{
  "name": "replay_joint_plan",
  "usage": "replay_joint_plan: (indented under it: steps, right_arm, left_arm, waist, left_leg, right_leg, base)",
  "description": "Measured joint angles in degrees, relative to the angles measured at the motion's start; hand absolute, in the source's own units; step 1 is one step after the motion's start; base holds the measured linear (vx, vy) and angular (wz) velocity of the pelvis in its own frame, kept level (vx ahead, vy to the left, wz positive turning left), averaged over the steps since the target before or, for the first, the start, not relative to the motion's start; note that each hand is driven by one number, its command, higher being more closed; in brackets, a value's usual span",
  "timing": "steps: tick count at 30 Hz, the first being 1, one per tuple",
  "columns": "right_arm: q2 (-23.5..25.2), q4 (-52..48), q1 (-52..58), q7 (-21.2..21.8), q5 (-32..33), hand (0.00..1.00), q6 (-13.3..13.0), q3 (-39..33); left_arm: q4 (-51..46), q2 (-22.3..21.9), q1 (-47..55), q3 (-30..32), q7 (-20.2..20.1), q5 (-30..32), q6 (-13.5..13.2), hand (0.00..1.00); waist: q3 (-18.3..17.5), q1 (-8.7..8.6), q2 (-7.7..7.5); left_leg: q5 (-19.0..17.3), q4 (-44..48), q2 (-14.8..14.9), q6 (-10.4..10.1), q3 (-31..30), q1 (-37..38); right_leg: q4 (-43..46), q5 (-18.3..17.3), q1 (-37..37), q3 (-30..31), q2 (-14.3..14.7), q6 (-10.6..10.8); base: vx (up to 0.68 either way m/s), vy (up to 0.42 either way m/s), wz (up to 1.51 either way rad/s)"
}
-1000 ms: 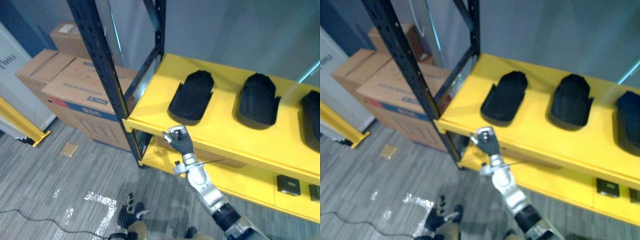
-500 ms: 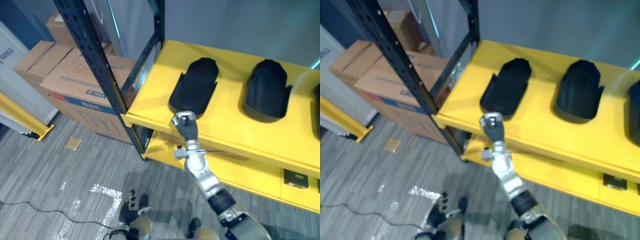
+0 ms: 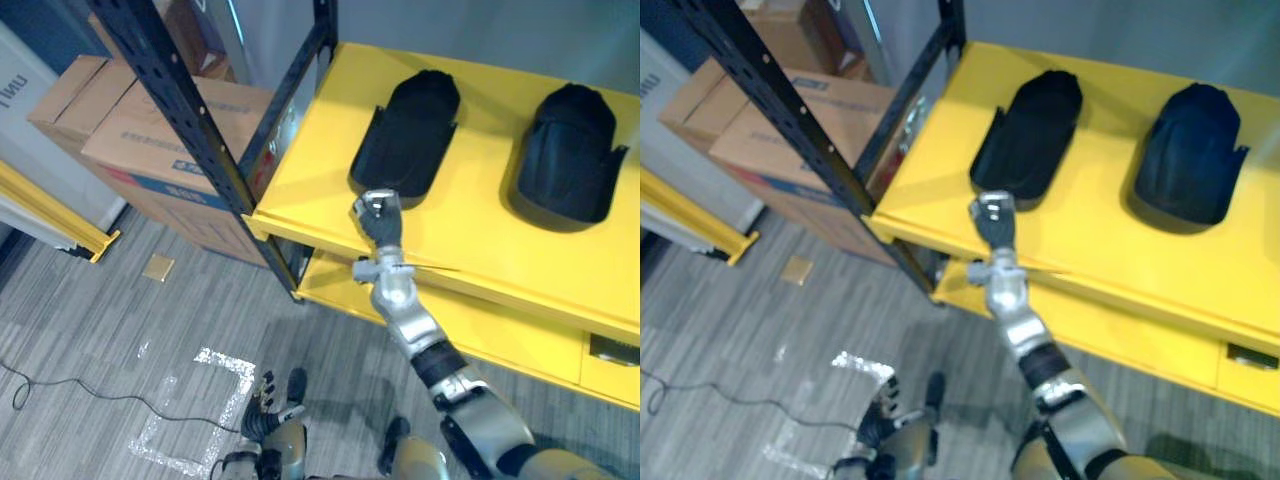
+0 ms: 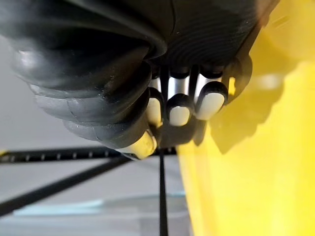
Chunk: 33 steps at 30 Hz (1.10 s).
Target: Walk over and take plastic housings, then place them on the shelf
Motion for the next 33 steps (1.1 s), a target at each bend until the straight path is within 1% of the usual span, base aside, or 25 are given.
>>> replay_joint_plan:
  steps: [2, 5, 8, 10, 16, 19, 21, 23, 24, 25, 26, 27, 28, 29, 30, 31, 32, 33]
  right_arm:
    - [-1.08, 0.55, -1.56, -0.05, -0.01, 1.0, -0.68, -1.28]
    - [-1.64, 0.54, -1.74, -0.26, -0.12, 1.0, -0.88, -1.31]
    - [-1.69, 1.09, -2.09, -1.12, -2.3, 1.0, -0.53, -1.37]
    - [-1.82, 1.6, -3.07, -1.39, -2.38, 1.0, -0.13, -1.52]
    - [-2.2, 3.49, -4.7, -1.08, -2.28, 1.0, 0.41, -1.5]
    - [-2.18, 2.85, -3.97, -0.15, -2.11, 1.0, -0.55, -1.25]
    - [-1.86, -1.5, -0.73, 0.62, -2.01, 1.0, -0.75, -0.18]
    - [-1.67, -8.75, 4.69, 1.06, -2.01, 1.0, -0.8, 1.67]
    - [-1.5, -15.93, 10.15, 1.19, -2.11, 1.0, -0.75, 3.32]
    - [-1.6, -24.47, 17.12, 1.2, -2.37, 1.0, -0.79, 5.34]
    - [-1.76, -28.37, 20.34, 1.2, -2.4, 1.0, -0.82, 6.23]
    - [-1.91, -35.17, 26.14, 1.15, -3.57, 1.0, -0.97, 7.13]
    - [-1.92, -40.74, 31.44, 0.76, -5.05, 1.0, -1.25, 6.24]
    - [-1.95, -43.28, 34.11, 0.07, -5.89, 1.0, -1.39, 5.31]
    - [-2.51, -46.81, 39.06, -0.97, -7.35, 1.0, -2.02, 2.23]
    - [-2.73, -48.74, 43.7, -2.33, -7.9, 0.0, -2.31, -1.81]
    - [-2.69, -48.82, 45.95, -2.94, -7.89, 0.0, -2.33, -3.93]
    - [-2.46, -48.34, 50.39, -3.91, -7.54, 0.0, -2.46, -8.07]
  left_arm:
    - [-0.24, -0.39, -0.19, 0.06, 0.01, -0.04, -0.22, 0.0]
    - [-0.45, -0.42, -0.37, 0.04, 0.03, -0.03, -0.3, 0.0]
    - [-0.52, -0.49, -0.41, -0.02, 0.02, -0.29, -0.29, 0.0]
    - [-0.65, -0.49, -0.41, -0.02, 0.02, -1.65, -0.29, 0.0]
    - [-0.78, -0.48, -0.41, -0.01, 0.03, -1.65, -0.3, 0.0]
    - [-0.76, -0.48, -0.41, -0.02, 0.02, -1.57, -0.34, 0.0]
    - [-0.56, -0.5, -0.42, -0.04, 0.01, -1.47, -0.84, 0.0]
    - [-0.33, -0.54, -0.41, -0.02, 0.03, -1.21, -1.32, 0.0]
    - [-0.21, -0.52, -0.46, 0.06, 0.04, -1.0, -1.45, 0.0]
    - [-0.01, -0.49, -0.43, 0.22, 0.2, -0.74, -1.53, 0.0]
    - [0.0, -0.48, -0.22, 0.57, 0.4, -0.46, -1.63, 0.0]
    - [0.08, -0.44, 0.23, 1.06, 1.3, 0.86, -1.78, 0.0]
    - [0.34, -0.4, 0.38, 1.7, 1.79, 1.36, -1.77, 0.0]
    - [0.78, -0.33, 0.34, 1.92, 2.22, 1.41, -1.63, 0.0]
    - [1.63, -0.19, 0.34, 2.36, 2.98, 1.59, -1.4, 0.0]
    - [2.87, 0.04, 0.28, 2.31, 3.92, 1.91, -1.27, 0.0]
    - [3.02, 0.19, 0.25, 2.38, 4.05, 1.91, -1.23, 0.0]
    - [4.94, 1.04, -0.58, 2.68, 4.16, 1.87, -1.2, 0.0]
  waist:
    - [0.99, 0.12, 0.32]
    - [1.22, 0.13, 0.24]
    - [1.28, -0.03, 0.27]
    - [1.47, -0.27, 0.3]
    - [1.72, 0.01, 0.37]
    - [1.72, -0.04, 0.37]
    - [1.71, -0.06, 0.36]
    - [1.67, -0.11, 0.22]
    - [1.69, -0.48, -0.05]
    - [1.4, -0.99, -0.67]
    - [1.14, -1.45, -1.1]
    - [0.31, -2.45, -1.94]
    - [-0.95, -3.89, -3.12]
    - [-1.98, -4.36, -3.46]
    - [-3.93, -5.43, -4.3]
    - [-5.67, -6.42, -4.81]
    - [-6.23, -6.81, -5.09]
    - [-7.25, -7.18, -5.46]
  left_leg:
    - [0.08, 0.0, -0.29, 0.1, -0.03, -0.07]
    - [0.1, 0.0, -0.67, 0.14, -0.19, -0.1]
    - [0.27, 0.0, -1.08, 0.34, -0.59, -0.17]
    - [0.6, 0.0, -1.16, 0.28, -1.37, -0.63]
    - [0.74, -0.01, -1.14, 0.25, -1.38, -0.62]
    - [0.73, -0.02, -1.06, 0.25, -1.21, -0.6]
    - [0.72, -0.02, -0.82, 0.24, -0.86, -0.55]
    - [0.68, -0.03, -0.06, 0.19, 1.04, -0.29]
    - [0.61, -0.02, 0.4, 0.1, 2.49, 0.48]
    - [0.6, -0.03, 0.64, 0.09, 4.82, 1.54]
    - [0.56, -0.05, 0.74, 0.06, 5.93, 2.0]
    - [0.12, -0.06, 1.03, -0.2, 8.25, 2.98]
    - [0.02, -0.06, 1.5, -0.33, 9.89, 3.47]
    - [-0.15, -0.07, 1.8, -0.56, 10.7, 3.47]
    - [-0.72, -0.22, 2.5, -0.93, 12.14, 3.64]
    - [-1.88, -0.32, 3.29, -1.32, 14.14, 4.15]
    - [-2.21, -0.33, 3.63, -1.49, 14.96, 4.63]
    - [-2.32, -0.32, 3.88, -1.52, 16.45, 5.56]
  right_leg:
    - [0.21, -0.04, -0.07, -0.07, -0.32, 0.07]
    - [0.44, -0.2, -0.08, -0.18, -0.73, 0.32]
    - [0.89, -0.39, -0.09, -0.57, -1.19, 0.47]
    - [0.96, -0.39, -0.09, -1.28, -1.25, 0.46]
    - [1.18, -0.37, -0.11, -1.21, -1.28, 0.47]
    - [0.76, -0.27, -0.06, -1.06, -1.18, 0.57]
    - [0.23, 0.13, 0.1, -0.81, -0.92, 0.73]
    - [-1.41, 1.15, 0.3, 0.42, -0.18, 0.62]
    - [-3.49, 2.26, 1.27, 1.28, 0.59, 0.5]
    - [-5.48, 3.02, 2.57, 2.2, 1.05, 0.48]
    - [-6.18, 3.31, 2.95, 2.88, 1.22, 0.54]
    - [-7.39, 4.0, 3.43, 4.08, 1.83, 0.31]
    - [-8.09, 4.49, 3.33, 5.47, 2.36, 0.18]
    - [-8.54, 4.84, 3.1, 6.17, 2.68, 0.24]
    - [-9.47, 5.46, 2.63, 7.43, 3.2, 0.07]
    - [-10.33, 5.87, 2.19, 9.35, 4.29, -0.19]
    - [-10.58, 6.12, 2.12, 10.22, 4.61, -0.36]
    - [-11.09, 6.5, 2.25, 11.7, 4.91, -0.5]
  base:
    - [-0.02, 0.005, 0.05]
    - [0.0, -0.003, 0.02]
    - [-0.01, -0.009, 0.09]
    - [-0.03, -0.017, 0.15]
    - [-0.02, -0.007, 0.02]
    - [0.01, -0.011, -0.01]
    - [0.03, -0.032, -0.08]
    - [0.04, -0.024, -0.28]
    - [0.07, -0.018, -0.44]
    - [0.06, -0.018, -0.48]
    - [0.05, -0.013, -0.57]
    - [0.04, -0.022, -0.65]
    - [0.04, -0.021, -0.63]
    - [0.02, -0.027, -0.61]
    - [0.02, -0.039, -0.68]
    - [0.02, -0.039, -0.75]
    - [0.02, -0.027, -0.78]
    - [0.01, -0.008, -0.64]
